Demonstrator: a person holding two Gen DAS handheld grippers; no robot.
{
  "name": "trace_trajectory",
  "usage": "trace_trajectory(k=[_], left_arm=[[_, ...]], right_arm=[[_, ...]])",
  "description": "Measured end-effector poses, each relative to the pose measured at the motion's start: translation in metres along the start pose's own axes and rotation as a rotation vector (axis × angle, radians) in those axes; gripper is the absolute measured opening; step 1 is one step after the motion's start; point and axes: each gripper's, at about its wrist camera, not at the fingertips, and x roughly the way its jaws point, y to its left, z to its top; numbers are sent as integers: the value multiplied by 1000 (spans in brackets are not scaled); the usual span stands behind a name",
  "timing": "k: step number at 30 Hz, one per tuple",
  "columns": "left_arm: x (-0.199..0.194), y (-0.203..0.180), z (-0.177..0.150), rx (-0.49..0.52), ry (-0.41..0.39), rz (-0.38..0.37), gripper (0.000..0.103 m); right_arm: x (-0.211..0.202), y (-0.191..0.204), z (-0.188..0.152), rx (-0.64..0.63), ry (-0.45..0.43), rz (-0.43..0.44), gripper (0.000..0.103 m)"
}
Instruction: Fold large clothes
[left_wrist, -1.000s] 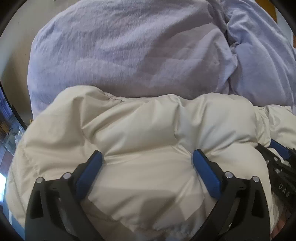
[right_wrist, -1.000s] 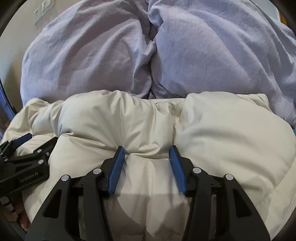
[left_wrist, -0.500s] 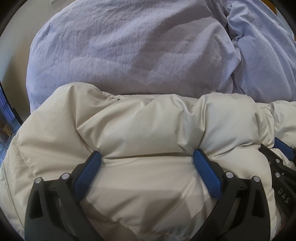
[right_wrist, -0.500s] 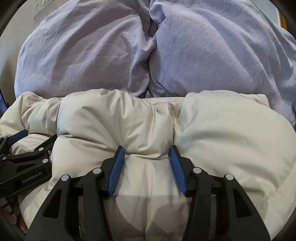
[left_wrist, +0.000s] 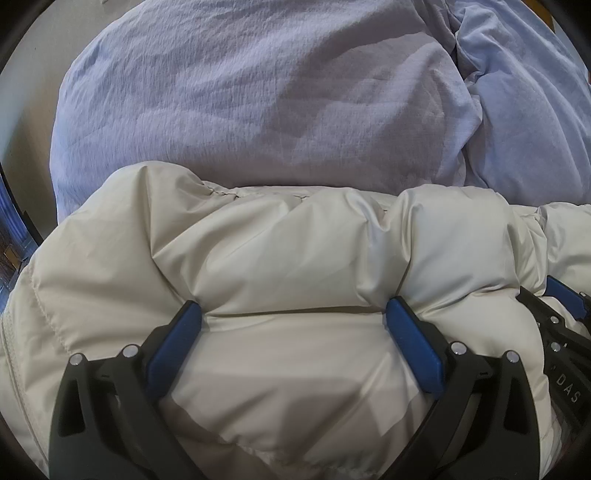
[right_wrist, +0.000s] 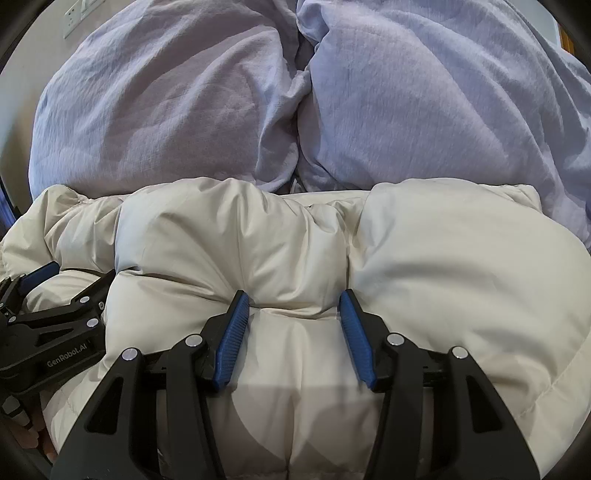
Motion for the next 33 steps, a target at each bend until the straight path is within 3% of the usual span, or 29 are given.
trace_trajectory(k=[9, 12, 16, 20, 24, 29, 33], left_arm=[[-6, -3, 3, 1, 3, 2, 100], [-17, 8, 8, -19, 27, -28, 99], [-40, 23, 14, -31, -9, -25, 98], [-60, 42, 24, -31, -70, 28, 98], [-57, 60, 31, -45, -76, 101, 98], [-30, 87, 29, -58, -18, 191, 98], [-13, 101, 18, -74, 23, 195, 98]], right_arm=[[-3, -1, 1, 8, 3, 3, 54], [-11, -9, 6, 25, 27, 33, 54], [-48, -33, 15, 63, -49, 0, 54], [-70, -65, 22, 98, -89, -75, 54], [-70, -96, 22, 118, -87, -181, 54], [-49, -116, 15, 145, -40, -220, 54], [-33, -111, 9, 109, -24, -247, 55]])
